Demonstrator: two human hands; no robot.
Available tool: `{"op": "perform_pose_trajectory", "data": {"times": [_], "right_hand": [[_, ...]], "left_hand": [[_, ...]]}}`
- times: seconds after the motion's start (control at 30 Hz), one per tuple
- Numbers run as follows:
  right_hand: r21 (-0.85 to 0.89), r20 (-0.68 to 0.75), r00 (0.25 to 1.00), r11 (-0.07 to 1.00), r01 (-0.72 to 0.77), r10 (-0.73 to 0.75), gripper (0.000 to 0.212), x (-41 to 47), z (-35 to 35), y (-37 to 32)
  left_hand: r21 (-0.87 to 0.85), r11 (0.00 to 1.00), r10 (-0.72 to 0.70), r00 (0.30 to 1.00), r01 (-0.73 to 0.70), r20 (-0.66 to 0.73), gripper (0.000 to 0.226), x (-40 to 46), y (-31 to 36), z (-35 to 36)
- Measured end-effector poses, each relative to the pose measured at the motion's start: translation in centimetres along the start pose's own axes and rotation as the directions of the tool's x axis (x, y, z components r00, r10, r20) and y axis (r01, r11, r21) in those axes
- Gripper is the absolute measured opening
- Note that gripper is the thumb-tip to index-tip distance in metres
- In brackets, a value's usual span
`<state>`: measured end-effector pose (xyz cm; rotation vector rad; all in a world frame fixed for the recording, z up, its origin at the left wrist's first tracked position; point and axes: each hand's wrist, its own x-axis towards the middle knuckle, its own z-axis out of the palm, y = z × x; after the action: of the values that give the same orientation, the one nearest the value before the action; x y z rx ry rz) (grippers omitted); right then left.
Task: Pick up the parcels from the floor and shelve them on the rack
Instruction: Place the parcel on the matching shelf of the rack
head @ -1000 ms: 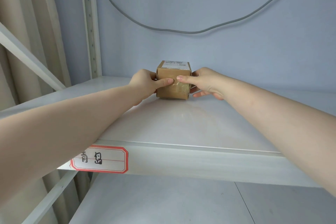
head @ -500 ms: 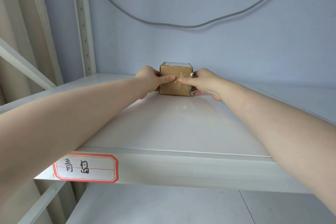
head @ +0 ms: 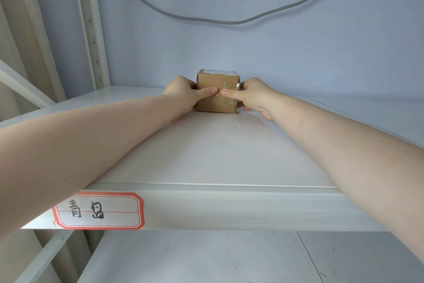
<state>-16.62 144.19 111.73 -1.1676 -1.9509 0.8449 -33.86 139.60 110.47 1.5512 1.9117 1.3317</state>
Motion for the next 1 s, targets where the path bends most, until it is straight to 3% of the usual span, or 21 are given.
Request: {"op": "perform_pose_trajectory", "data": {"times": [0.6, 1.0], "right_hand": [[-0.027, -0.009, 1.0, 1.0, 0.008, -0.008, 0.048, 0.07, 0.21, 0.18], [-0.032, -0.019, 0.999, 0.998, -0.048, 0.048, 0.067, 0.8, 0.37, 0.26]], "left_hand": [[0.042, 0.998, 0.046, 0.999, -0.045, -0.01, 0.068, 0.27, -0.58, 0.36], [0.077, 0.997, 0.031, 0.999, -0.031, -0.01, 0.072, -0.45, 0.03, 0.53]]}}
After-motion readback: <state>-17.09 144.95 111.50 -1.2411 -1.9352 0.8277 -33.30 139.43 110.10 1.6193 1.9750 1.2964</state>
